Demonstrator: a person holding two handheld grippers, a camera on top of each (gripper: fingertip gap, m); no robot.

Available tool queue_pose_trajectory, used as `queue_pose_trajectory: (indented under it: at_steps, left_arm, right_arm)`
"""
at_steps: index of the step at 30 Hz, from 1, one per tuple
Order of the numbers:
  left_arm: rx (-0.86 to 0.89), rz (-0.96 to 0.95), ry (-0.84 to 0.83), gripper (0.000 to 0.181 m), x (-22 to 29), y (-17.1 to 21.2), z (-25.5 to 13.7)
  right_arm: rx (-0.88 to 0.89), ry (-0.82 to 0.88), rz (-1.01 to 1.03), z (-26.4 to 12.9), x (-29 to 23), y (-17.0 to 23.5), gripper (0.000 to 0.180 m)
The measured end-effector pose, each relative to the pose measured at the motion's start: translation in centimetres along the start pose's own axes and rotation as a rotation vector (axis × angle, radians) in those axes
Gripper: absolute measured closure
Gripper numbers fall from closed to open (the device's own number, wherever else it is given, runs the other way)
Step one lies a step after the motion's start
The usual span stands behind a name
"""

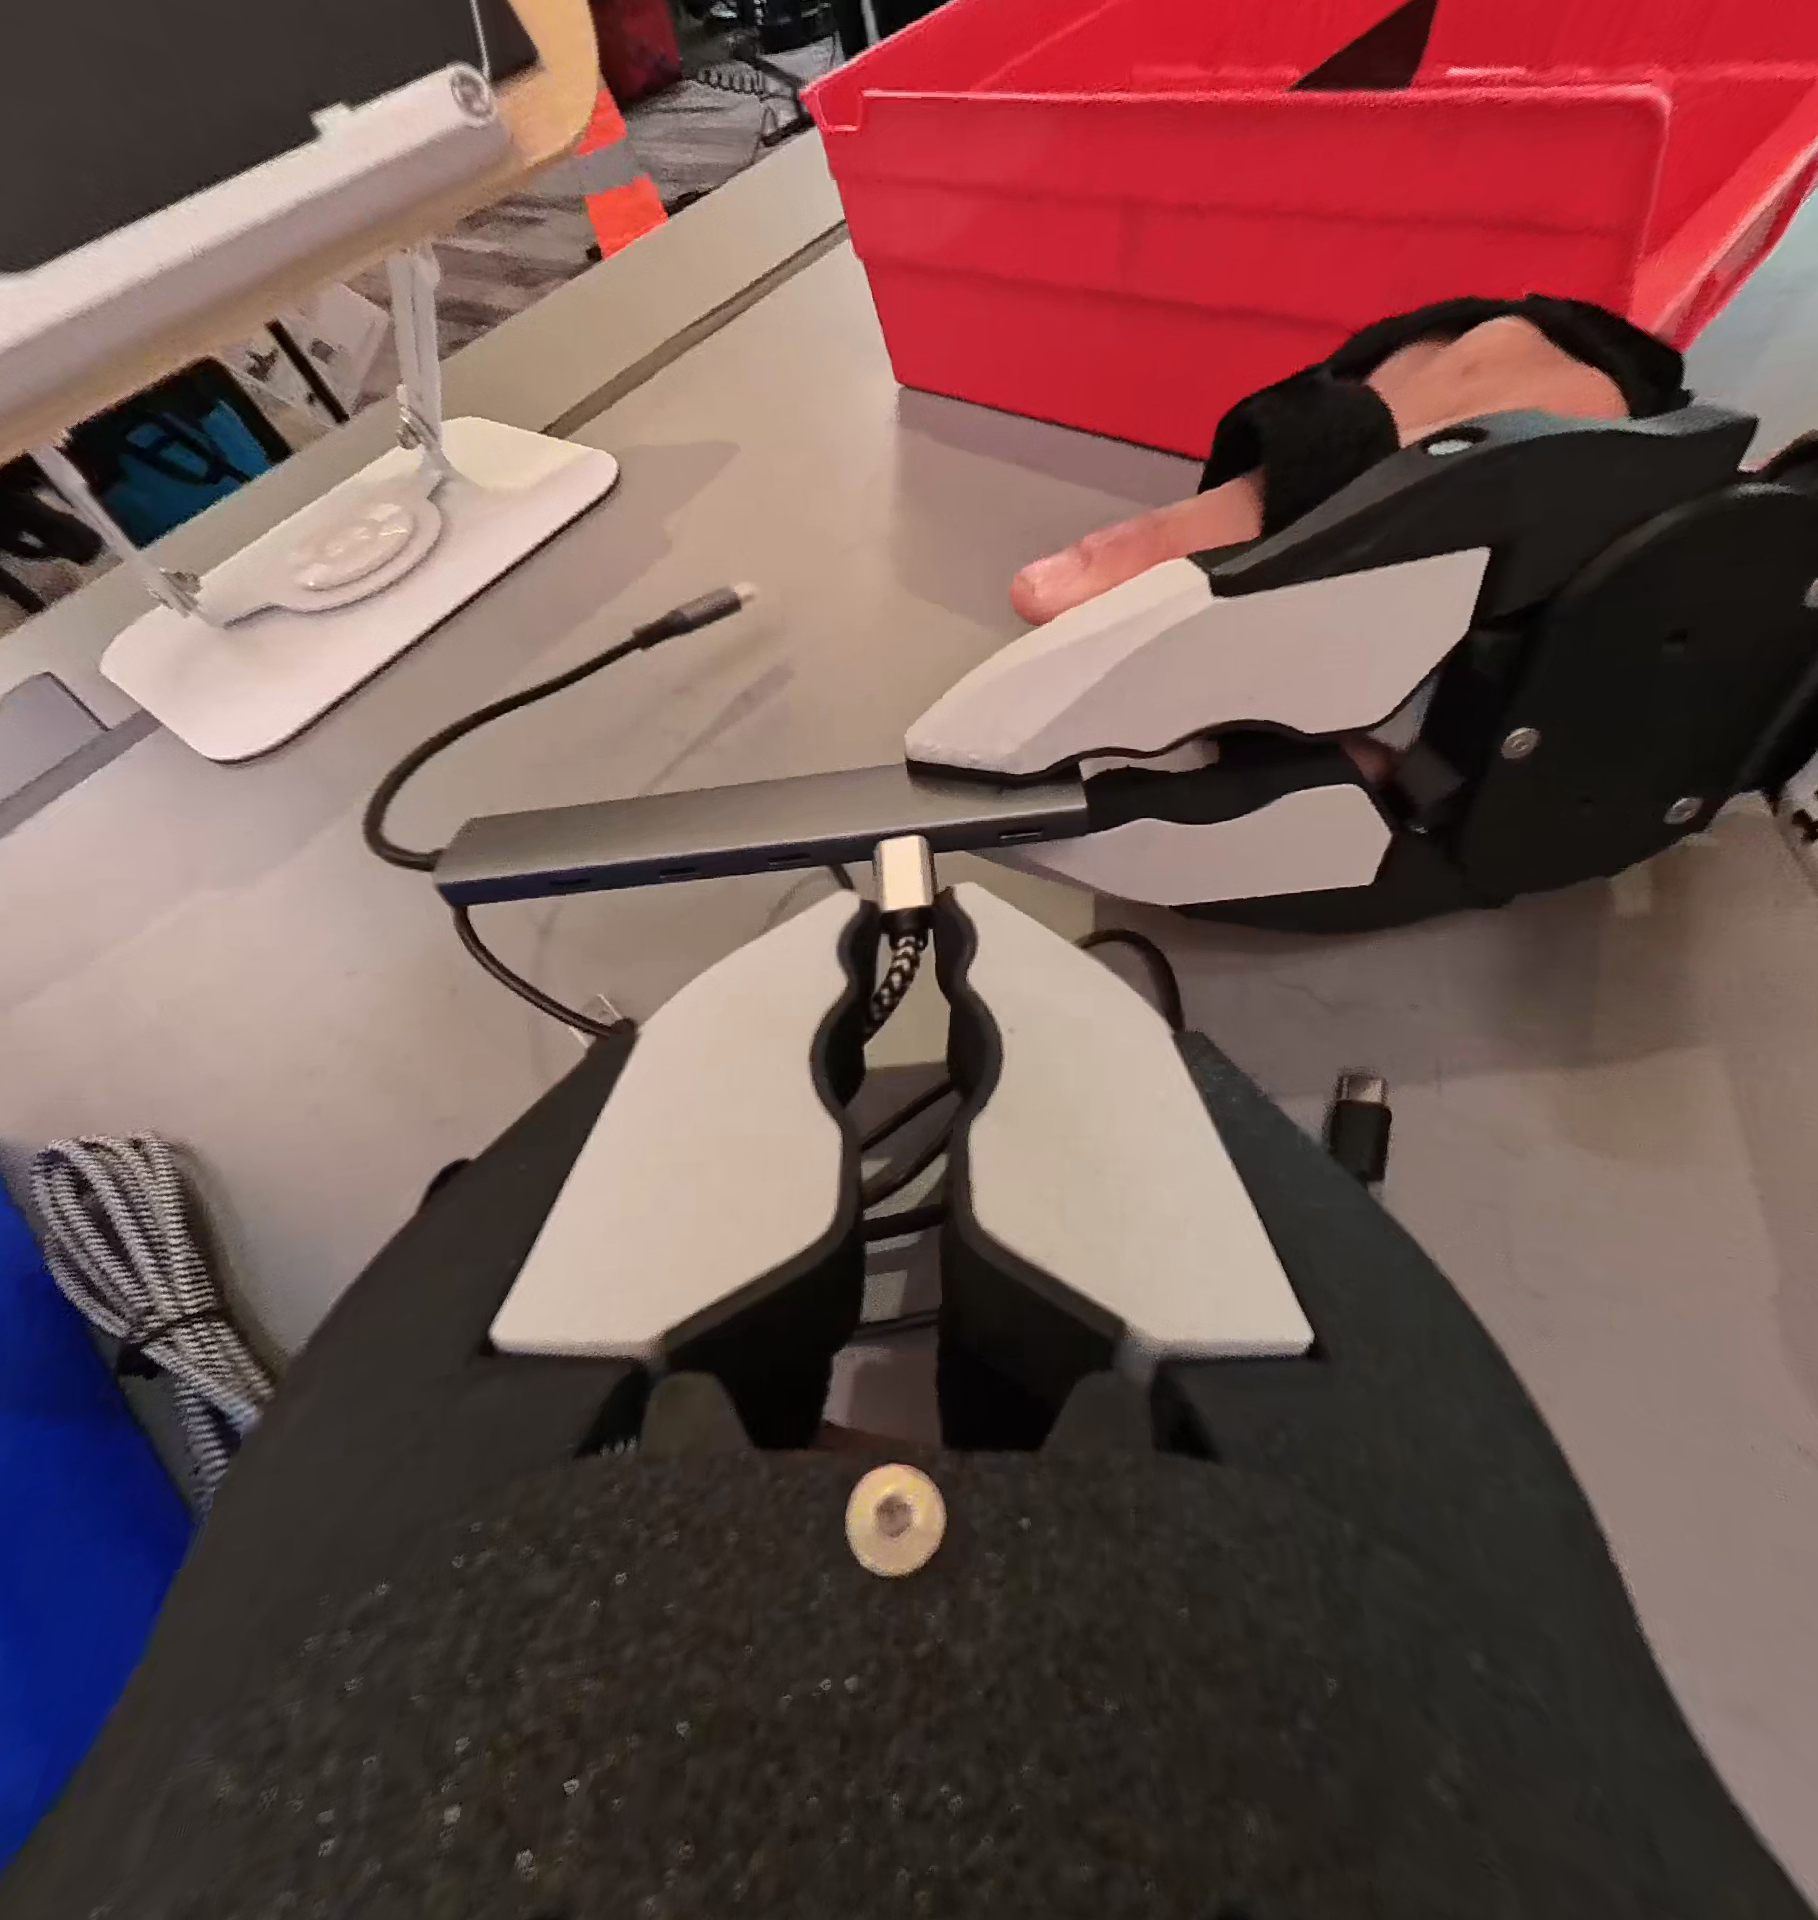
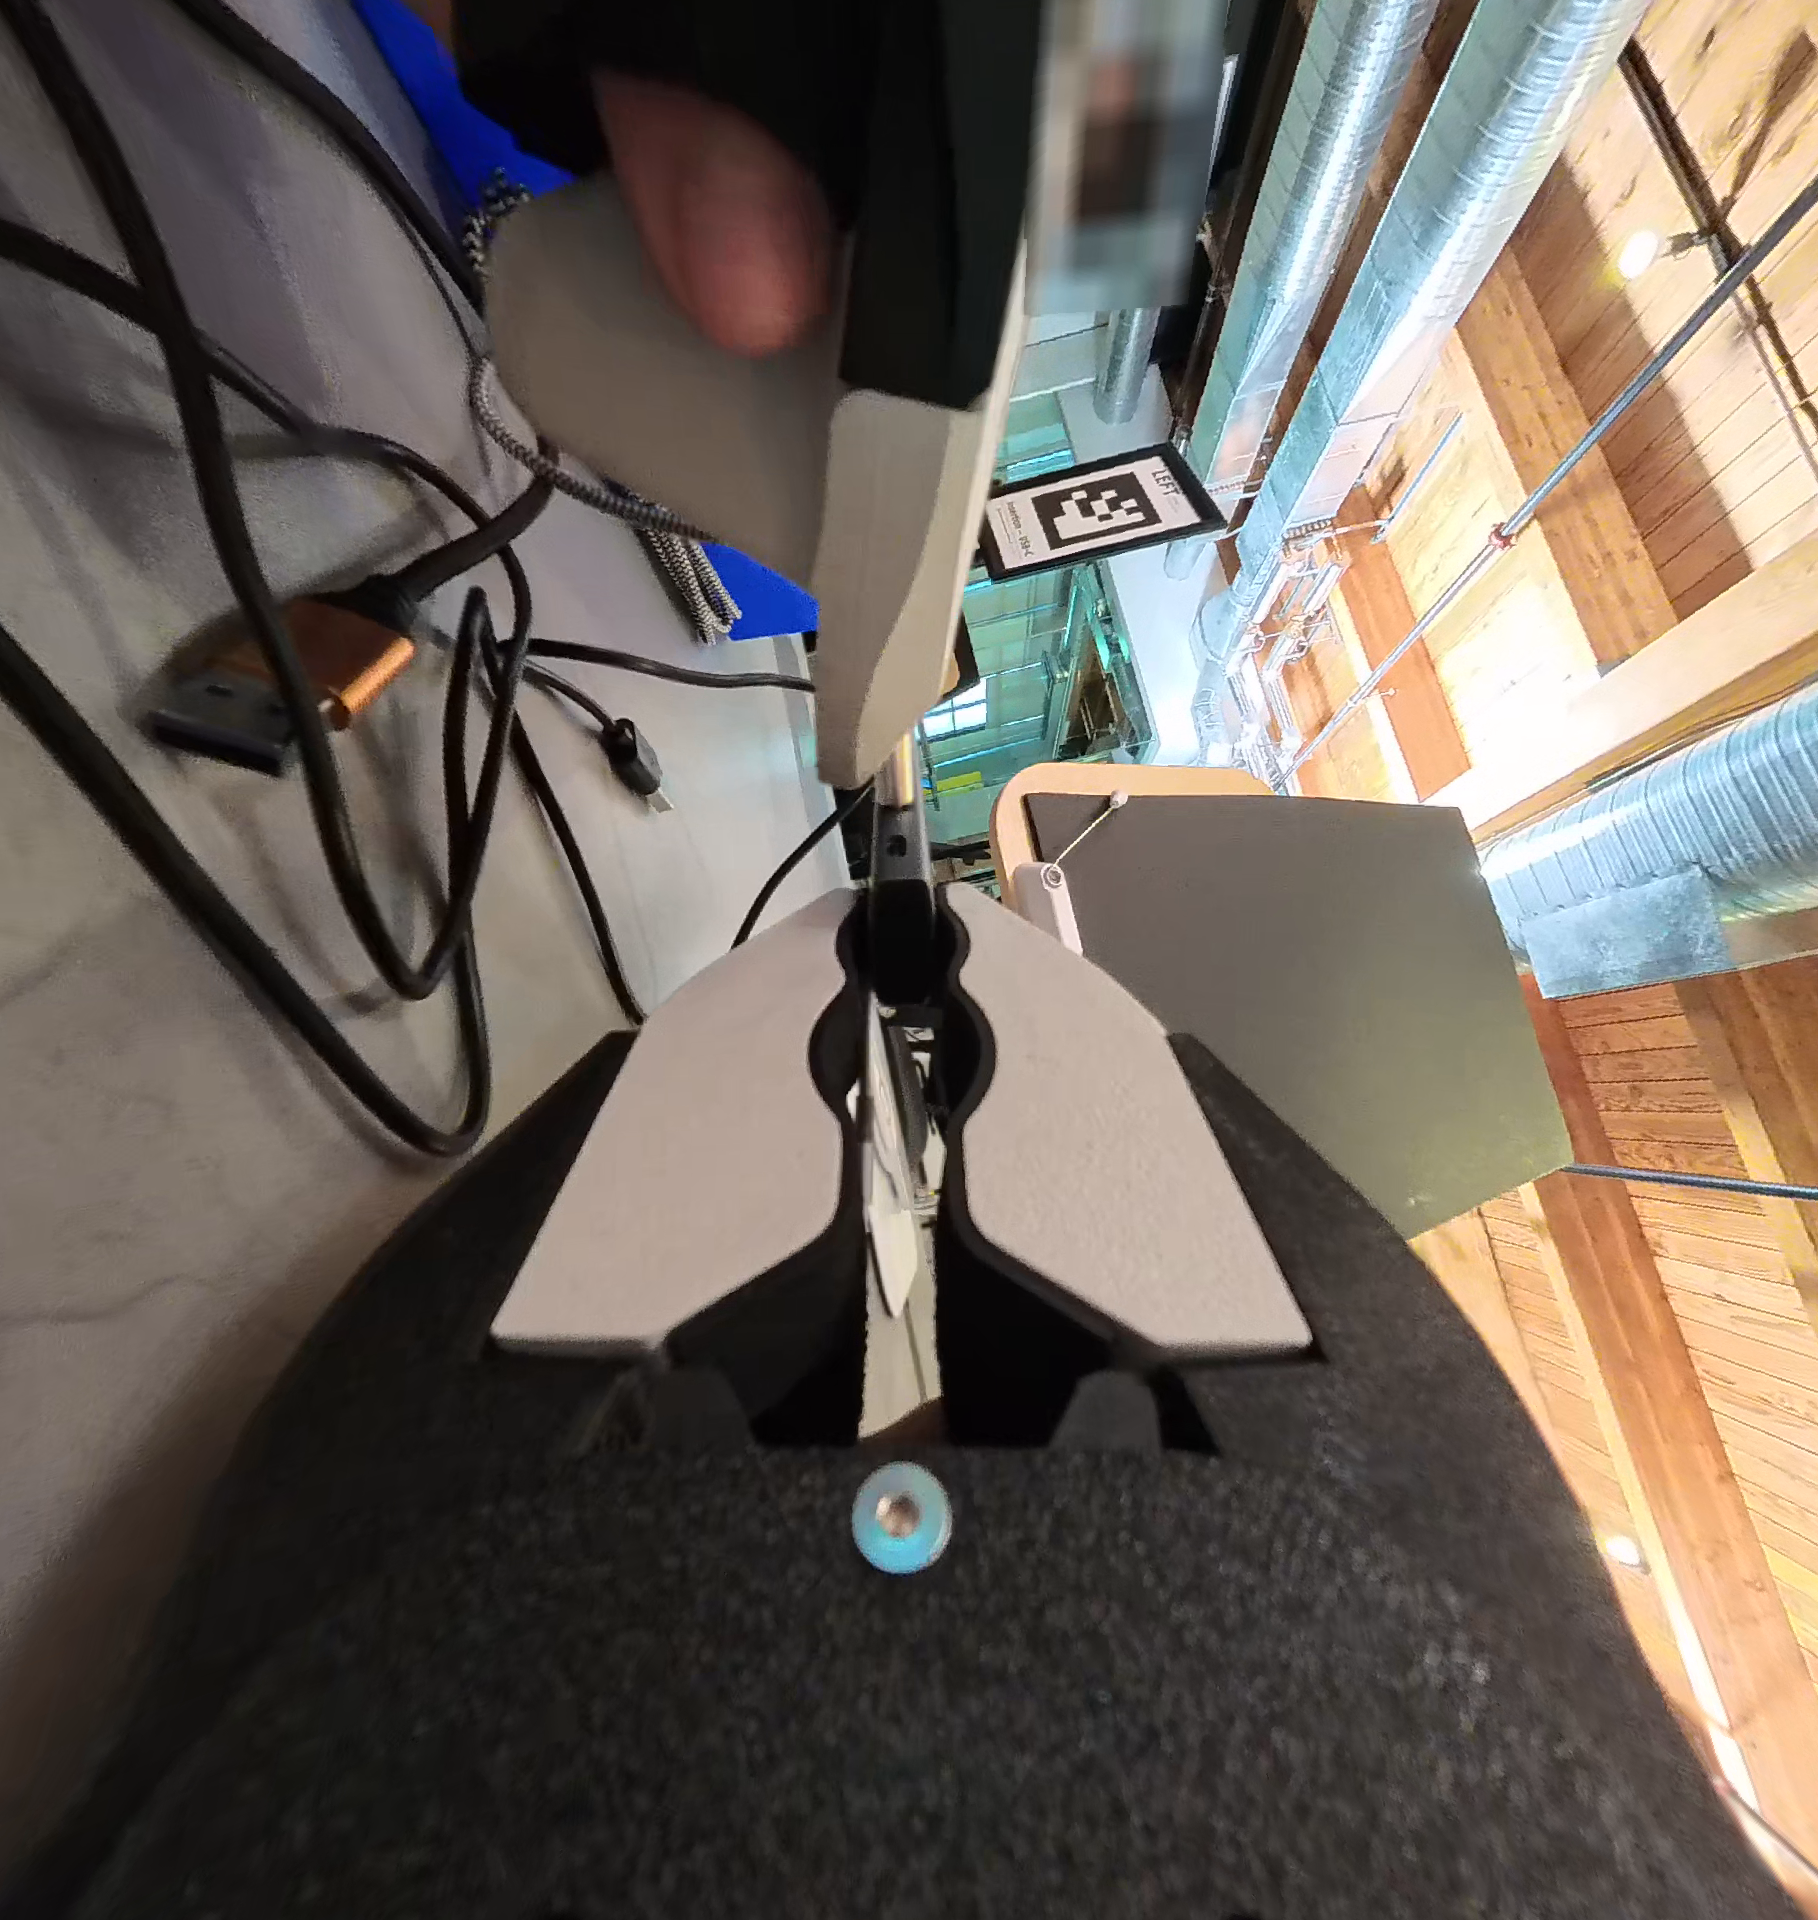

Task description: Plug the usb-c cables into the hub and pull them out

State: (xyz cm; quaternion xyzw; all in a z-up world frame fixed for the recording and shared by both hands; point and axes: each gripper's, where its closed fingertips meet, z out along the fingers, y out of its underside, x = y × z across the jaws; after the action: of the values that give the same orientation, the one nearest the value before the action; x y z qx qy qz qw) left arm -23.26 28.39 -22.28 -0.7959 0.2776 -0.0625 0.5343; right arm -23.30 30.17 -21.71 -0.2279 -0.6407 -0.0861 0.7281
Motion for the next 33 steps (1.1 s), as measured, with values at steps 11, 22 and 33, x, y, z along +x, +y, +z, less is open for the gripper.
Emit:
queue_pose_trajectory:
  at_steps: [11,22,33]
  left_arm:
    - [-0.066,0.038,0.064,0.172,1.2,0.3,0.0]
    - [-0.044,0.129,0.181,0.172,2.0,0.7,-1.3]
    - [-0.074,0.166,0.158,0.172,2.1,1.0,-1.4]
  right_arm:
    - [0.029,-0.065,0.124,0.3,-0.5,0.6,0.162]
    - [0.145,-0.118,0.136,-0.4,-1.0,-1.2,0.164]
    - [0.117,-0.046,-0.008,0.1,-1.1,-1.7,0.169]
